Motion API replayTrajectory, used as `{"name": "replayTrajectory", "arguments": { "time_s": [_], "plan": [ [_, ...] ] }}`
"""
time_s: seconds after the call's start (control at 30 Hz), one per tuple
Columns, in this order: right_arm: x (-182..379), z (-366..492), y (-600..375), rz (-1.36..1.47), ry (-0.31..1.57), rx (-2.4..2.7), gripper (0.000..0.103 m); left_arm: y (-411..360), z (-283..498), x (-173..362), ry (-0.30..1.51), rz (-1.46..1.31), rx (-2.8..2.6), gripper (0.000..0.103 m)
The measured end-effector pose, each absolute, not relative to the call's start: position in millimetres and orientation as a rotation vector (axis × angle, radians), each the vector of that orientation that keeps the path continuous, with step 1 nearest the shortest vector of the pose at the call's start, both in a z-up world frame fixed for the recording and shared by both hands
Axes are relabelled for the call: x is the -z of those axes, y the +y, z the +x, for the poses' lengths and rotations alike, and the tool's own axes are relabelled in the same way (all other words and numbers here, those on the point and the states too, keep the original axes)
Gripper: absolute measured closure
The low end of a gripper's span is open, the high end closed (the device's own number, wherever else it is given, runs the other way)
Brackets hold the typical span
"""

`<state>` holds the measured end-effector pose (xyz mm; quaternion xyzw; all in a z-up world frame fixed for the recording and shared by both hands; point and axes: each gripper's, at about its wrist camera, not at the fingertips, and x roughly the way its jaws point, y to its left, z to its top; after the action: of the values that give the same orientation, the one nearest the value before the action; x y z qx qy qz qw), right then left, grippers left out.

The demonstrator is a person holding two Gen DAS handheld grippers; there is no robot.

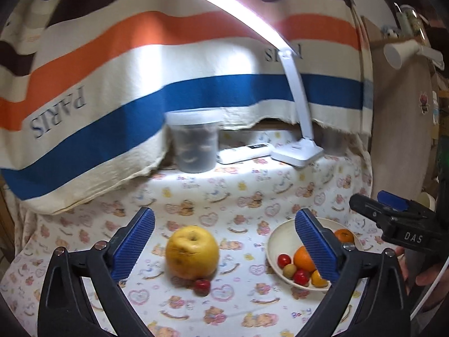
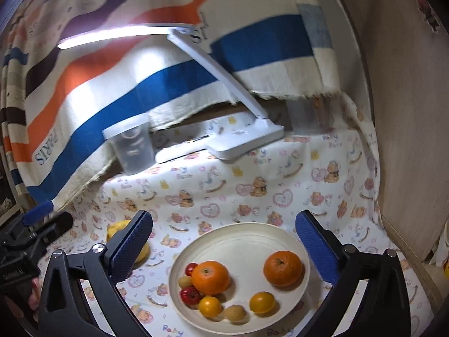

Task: Organize fruits
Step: 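Withdraw both open grippers from the plate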

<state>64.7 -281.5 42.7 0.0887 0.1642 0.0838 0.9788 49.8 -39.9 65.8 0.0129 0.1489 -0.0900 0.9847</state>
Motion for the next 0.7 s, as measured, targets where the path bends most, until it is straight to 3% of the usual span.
{"name": "replayTrajectory", "arguments": {
  "time_s": [0.23, 0.7],
  "plan": [
    [-41, 50, -258, 0.092, 0.259, -0.192, 0.001, -18, 36, -56, 0.242, 0.031, 0.153, 0.001],
    [-9, 60, -235, 0.033, 0.318, -0.187, 0.001, -10, 37, -22, 0.236, 0.038, 0.102, 0.001]
  ]
}}
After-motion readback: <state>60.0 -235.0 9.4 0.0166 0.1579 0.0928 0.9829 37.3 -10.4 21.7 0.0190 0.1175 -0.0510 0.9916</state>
